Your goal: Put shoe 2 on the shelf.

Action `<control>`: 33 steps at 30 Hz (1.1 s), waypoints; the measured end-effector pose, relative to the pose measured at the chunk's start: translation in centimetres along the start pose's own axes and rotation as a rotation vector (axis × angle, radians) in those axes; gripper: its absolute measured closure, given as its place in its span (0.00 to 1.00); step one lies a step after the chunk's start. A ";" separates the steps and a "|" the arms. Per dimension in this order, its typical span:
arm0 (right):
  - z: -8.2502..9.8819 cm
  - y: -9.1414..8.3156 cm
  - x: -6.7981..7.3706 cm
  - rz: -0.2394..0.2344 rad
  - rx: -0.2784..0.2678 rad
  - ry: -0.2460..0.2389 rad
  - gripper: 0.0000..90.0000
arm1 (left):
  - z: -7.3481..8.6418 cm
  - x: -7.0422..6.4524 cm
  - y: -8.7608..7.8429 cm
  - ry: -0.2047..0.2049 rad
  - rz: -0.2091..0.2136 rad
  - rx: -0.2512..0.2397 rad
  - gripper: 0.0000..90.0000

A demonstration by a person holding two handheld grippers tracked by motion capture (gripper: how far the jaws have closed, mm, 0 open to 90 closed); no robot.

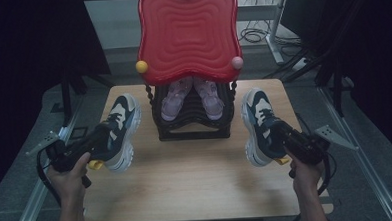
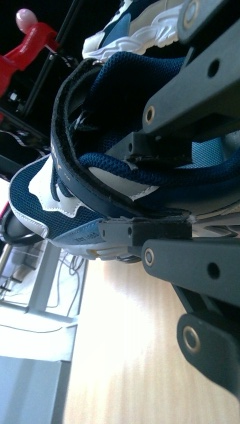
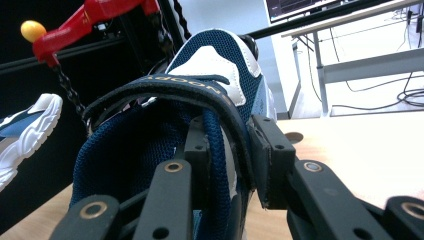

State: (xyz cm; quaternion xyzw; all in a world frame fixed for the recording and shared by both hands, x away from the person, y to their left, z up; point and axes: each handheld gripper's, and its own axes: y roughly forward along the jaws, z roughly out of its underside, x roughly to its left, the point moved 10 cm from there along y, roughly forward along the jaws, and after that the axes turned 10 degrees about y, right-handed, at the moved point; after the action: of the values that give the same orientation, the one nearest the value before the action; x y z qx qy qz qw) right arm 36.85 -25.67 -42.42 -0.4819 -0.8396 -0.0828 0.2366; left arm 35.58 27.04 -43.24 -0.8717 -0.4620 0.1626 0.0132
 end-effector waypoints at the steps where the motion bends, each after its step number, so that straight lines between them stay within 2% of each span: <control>1: -0.4 0.1 0.0 -0.002 -0.007 -0.003 0.80 | -0.3 0.0 0.1 0.001 0.000 -0.005 0.79; 5: -1.5 0.4 0.4 -0.016 -0.019 0.000 0.80 | -1.7 0.0 0.4 0.009 0.007 -0.026 0.79; 9: -2.7 0.8 0.7 -0.015 -0.029 -0.018 0.80 | -3.0 0.0 0.8 0.022 0.004 -0.032 0.79; 20: -5.8 1.6 1.1 -0.027 -0.052 -0.022 0.80 | -5.9 0.6 1.5 -0.006 0.010 -0.078 0.79; 25: -7.1 1.7 1.4 -0.039 -0.070 -0.010 0.80 | -7.7 0.8 1.5 -0.004 0.005 -0.101 0.79; 30: -8.6 1.8 1.8 -0.035 -0.080 -0.025 0.80 | -9.3 0.8 1.9 -0.027 0.031 -0.122 0.79; 33: -9.5 1.9 2.1 -0.043 -0.088 -0.023 0.80 | -9.9 0.7 2.1 -0.020 0.037 -0.124 0.79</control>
State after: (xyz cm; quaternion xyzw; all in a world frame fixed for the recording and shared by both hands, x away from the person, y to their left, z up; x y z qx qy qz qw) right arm 40.60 -26.60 -33.27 -0.4745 -0.8480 -0.1191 0.2037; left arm 40.55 27.67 -34.47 -0.8777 -0.4549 0.1425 -0.0482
